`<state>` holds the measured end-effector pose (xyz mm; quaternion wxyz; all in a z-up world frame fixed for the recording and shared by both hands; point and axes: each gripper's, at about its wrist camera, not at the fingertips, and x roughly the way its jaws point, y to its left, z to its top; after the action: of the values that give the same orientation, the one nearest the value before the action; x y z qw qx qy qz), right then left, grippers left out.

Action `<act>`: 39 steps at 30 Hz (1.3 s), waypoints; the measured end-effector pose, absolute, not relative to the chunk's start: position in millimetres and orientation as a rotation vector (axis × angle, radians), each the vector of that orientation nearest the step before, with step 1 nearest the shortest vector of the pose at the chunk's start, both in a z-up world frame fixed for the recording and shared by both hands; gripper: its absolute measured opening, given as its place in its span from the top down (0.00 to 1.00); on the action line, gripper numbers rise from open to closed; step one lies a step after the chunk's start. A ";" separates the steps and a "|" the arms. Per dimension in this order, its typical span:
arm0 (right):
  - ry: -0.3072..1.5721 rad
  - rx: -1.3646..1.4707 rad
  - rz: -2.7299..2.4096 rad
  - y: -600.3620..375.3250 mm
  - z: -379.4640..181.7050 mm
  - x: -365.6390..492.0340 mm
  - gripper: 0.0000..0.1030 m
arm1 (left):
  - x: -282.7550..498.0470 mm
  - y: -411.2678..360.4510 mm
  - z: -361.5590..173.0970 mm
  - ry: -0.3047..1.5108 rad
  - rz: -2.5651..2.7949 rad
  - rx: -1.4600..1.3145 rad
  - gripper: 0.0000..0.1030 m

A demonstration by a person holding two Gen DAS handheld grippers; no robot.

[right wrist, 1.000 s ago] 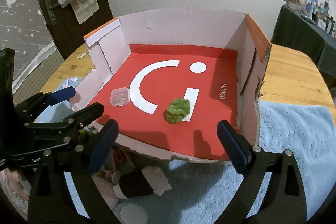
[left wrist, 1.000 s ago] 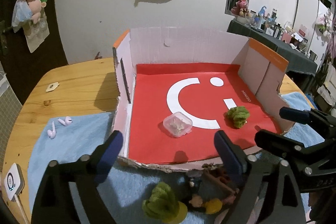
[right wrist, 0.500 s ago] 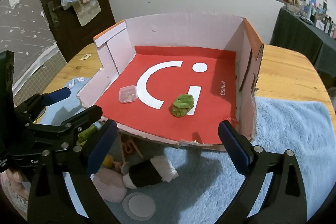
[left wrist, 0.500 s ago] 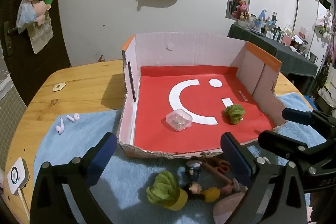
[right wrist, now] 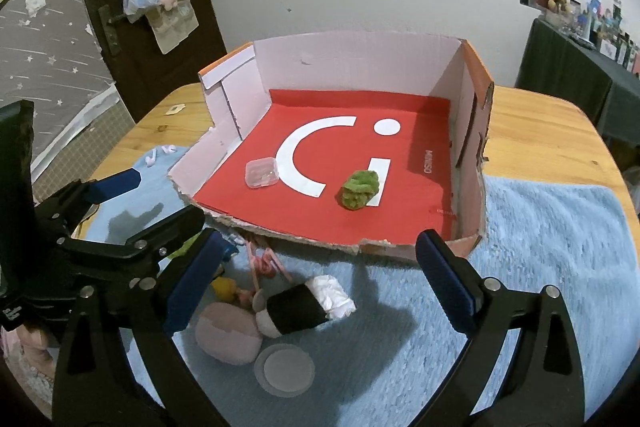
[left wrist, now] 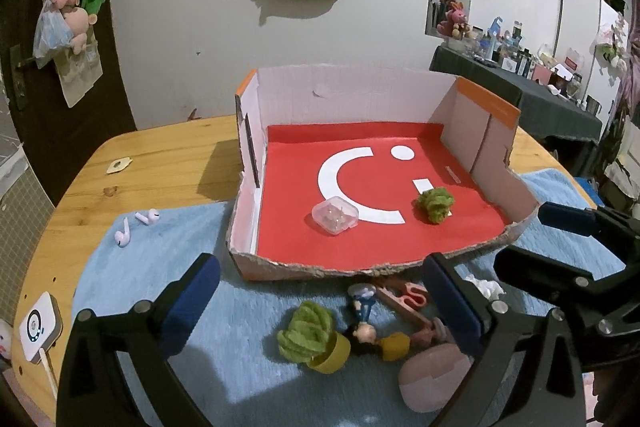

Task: Organize objects
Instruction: 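Move both grippers back over the pile of items on the towel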

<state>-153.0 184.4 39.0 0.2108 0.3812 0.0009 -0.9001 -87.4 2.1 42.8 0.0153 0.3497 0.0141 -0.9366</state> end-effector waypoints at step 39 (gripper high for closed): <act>-0.025 1.017 -2.543 195.5 35.7 -96.9 0.00 | -47.6 2.3 30.3 0.082 -2.949 1.148 0.00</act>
<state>-96.9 195.5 35.7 0.2000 0.3640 -0.0089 -0.9096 -47.6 2.3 30.3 -0.0120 0.3626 0.0260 -0.9315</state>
